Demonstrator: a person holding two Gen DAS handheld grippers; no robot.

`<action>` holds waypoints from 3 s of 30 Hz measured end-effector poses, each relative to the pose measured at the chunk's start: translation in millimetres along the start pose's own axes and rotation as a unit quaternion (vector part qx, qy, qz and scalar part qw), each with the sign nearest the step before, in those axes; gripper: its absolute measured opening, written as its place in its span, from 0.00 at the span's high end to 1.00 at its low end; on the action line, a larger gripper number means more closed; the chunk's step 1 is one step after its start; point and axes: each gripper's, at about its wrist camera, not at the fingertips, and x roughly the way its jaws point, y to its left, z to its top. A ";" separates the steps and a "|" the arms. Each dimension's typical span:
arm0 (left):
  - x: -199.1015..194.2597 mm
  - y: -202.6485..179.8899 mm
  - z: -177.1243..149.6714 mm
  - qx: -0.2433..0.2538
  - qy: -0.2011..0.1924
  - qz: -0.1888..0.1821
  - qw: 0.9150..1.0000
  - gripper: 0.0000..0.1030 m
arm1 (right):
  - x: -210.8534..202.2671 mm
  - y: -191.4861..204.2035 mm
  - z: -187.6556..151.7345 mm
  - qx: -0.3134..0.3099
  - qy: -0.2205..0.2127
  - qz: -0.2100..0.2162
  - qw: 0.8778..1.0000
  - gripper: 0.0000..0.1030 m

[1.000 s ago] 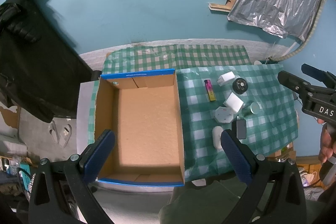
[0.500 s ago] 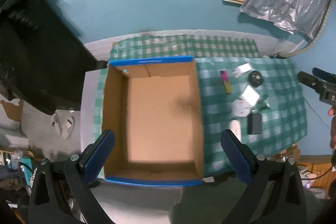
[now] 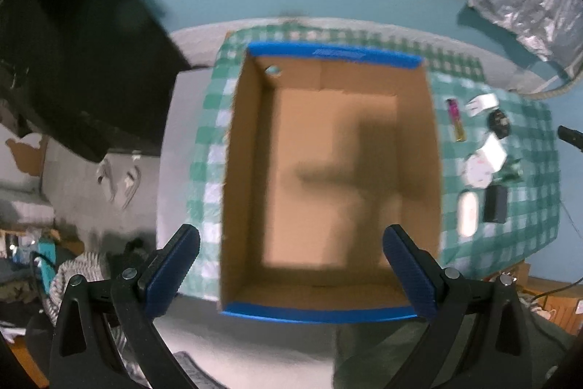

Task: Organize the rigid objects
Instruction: 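Lower the left gripper onto the box wall while the right gripper grasps the green tin, then carry the green tin with the right gripper into the cardboard box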

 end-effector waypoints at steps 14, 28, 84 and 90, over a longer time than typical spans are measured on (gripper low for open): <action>60.3 62.3 -23.8 -0.016 0.053 -0.003 0.998 0.02 | 64.2 -6.6 -16.7 -0.019 0.051 -0.001 0.999 0.05; 101.4 79.6 -44.8 -0.046 0.087 -0.039 0.994 0.50 | 100.7 -19.2 -36.5 -0.014 0.075 -0.023 0.997 0.05; 103.4 64.9 -49.9 -0.008 0.109 -0.055 0.992 0.85 | 65.4 62.5 -12.8 -0.065 0.053 0.018 0.996 0.57; 100.7 58.4 -49.2 -0.004 0.108 -0.054 0.993 0.85 | 45.7 105.5 5.9 -0.097 0.036 0.045 0.994 0.57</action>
